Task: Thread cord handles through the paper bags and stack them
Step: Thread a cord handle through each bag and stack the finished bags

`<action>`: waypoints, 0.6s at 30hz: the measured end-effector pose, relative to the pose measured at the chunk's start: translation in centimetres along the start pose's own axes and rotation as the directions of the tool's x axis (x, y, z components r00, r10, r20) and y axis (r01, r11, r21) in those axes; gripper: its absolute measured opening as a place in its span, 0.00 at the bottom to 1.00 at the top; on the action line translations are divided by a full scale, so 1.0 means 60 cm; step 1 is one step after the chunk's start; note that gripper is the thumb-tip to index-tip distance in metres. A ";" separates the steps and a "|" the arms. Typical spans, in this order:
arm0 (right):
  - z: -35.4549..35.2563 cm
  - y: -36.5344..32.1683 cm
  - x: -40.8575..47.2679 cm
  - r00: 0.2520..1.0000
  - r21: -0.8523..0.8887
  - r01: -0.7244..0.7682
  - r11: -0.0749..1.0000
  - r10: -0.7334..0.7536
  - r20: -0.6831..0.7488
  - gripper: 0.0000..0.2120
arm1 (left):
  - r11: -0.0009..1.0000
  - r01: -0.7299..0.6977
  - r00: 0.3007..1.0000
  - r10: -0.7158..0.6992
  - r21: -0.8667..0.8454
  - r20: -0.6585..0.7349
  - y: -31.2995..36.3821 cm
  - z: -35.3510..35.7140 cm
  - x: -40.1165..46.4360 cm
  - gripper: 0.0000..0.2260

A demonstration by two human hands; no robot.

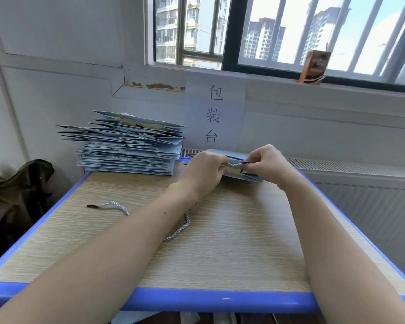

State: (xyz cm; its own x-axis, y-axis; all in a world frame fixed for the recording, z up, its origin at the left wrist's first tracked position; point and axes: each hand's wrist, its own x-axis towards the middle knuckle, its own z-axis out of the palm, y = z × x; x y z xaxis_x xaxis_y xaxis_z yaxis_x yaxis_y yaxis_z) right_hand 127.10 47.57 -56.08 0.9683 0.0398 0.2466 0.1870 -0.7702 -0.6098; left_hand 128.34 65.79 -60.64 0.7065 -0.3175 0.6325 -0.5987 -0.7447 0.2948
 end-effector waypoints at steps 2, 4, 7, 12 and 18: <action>-0.002 0.001 0.001 1.000 0.035 -0.005 0.999 0.005 0.000 0.08 | 0.998 -0.061 0.998 0.061 0.004 0.020 0.004 -0.001 -0.002 0.08; -0.003 0.003 0.002 1.000 0.069 -0.011 0.998 0.010 0.009 0.07 | 0.994 -0.099 0.994 0.098 0.033 0.056 0.007 -0.001 -0.004 0.10; -0.002 0.004 0.003 1.000 0.080 -0.015 0.997 0.013 0.029 0.09 | 0.993 -0.113 0.993 0.114 0.017 -0.039 0.009 -0.001 -0.002 0.08; -0.004 0.000 0.002 1.000 0.142 -0.016 0.990 0.013 0.026 0.07 | 0.984 -0.180 0.982 0.179 0.009 0.068 0.012 0.007 -0.001 0.09; -0.002 -0.002 -0.001 0.996 0.149 -0.015 0.989 0.001 0.091 0.07 | 0.996 -0.002 0.994 -0.007 0.090 0.106 0.009 0.008 -0.001 0.10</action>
State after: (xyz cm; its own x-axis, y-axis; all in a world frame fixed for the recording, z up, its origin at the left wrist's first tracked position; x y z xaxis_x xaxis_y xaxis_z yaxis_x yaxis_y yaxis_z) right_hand 127.02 47.61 -55.95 0.9796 0.0966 0.1761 0.1951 -0.6668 -0.7192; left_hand 128.16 65.16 -60.88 0.7467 -0.3725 0.5510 -0.5638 -0.7940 0.2273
